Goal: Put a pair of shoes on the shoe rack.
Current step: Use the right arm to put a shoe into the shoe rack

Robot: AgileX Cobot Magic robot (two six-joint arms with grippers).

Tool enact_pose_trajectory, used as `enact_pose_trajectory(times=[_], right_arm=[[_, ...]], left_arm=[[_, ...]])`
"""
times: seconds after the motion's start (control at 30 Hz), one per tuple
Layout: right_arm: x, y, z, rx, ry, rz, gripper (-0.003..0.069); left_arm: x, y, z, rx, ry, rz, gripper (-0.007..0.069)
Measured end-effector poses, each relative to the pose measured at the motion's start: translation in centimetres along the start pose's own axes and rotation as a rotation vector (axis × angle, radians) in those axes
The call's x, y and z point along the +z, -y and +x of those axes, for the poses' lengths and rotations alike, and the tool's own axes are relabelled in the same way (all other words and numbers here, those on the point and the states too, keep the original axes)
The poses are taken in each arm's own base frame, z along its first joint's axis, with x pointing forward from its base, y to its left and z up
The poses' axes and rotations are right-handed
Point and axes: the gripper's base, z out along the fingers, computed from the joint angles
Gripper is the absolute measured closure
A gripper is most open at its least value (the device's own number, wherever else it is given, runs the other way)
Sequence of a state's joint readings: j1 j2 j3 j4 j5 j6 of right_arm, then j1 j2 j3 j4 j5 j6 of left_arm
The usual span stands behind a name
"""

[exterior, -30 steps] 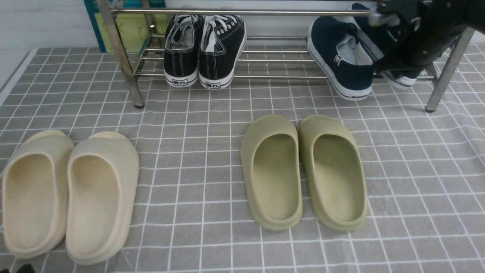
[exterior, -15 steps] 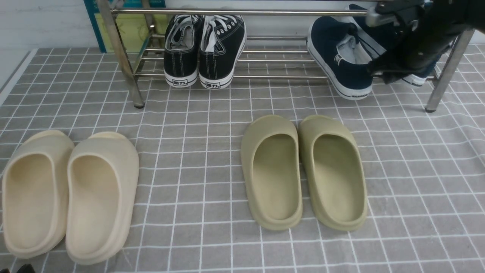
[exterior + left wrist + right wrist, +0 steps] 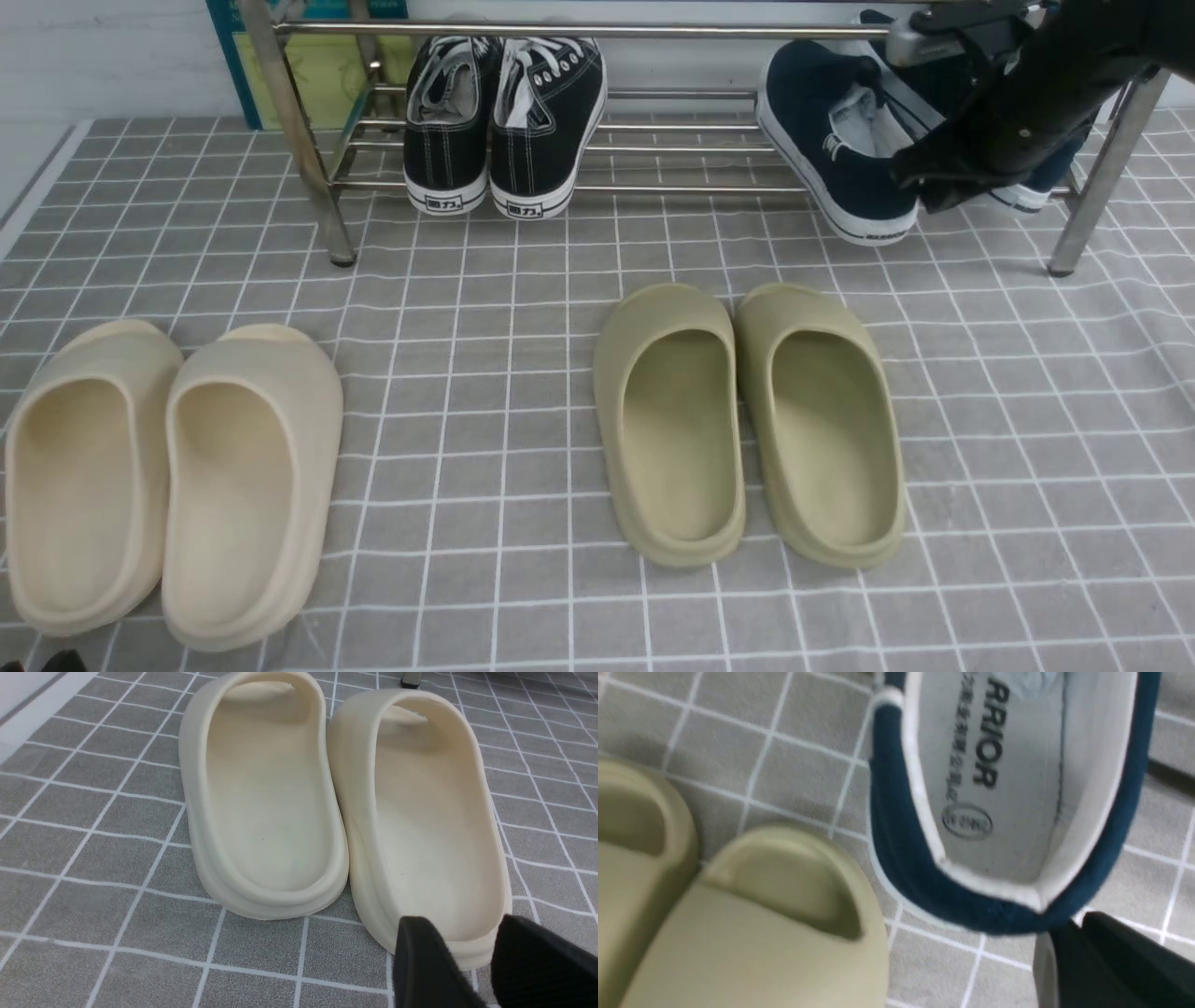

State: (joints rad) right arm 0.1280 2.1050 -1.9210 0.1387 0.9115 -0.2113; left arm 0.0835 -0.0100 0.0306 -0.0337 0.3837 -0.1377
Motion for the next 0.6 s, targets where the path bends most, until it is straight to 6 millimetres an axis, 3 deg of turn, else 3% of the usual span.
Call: enact_pose_trajectory(times=[0.33,0.53,0.6], right_arm=[[0.3,-4.7,-0.7,-0.121,0.043,-0.083,0.0558],[-1.4,-3.7,-1.0,-0.149,0.06,-0.023,0.0558],[-4.2,-2.1,-1.3,-0.129,0.087,0.051,0.0556]], left_arm=[[0.0,0.0,0.0,0.0,0.0,0.0,0.0386],[0.0,0.0,0.0,0.0,0.0,0.0,0.0386],[0.0,0.0,0.0,0.0,0.0,0.0,0.0386]])
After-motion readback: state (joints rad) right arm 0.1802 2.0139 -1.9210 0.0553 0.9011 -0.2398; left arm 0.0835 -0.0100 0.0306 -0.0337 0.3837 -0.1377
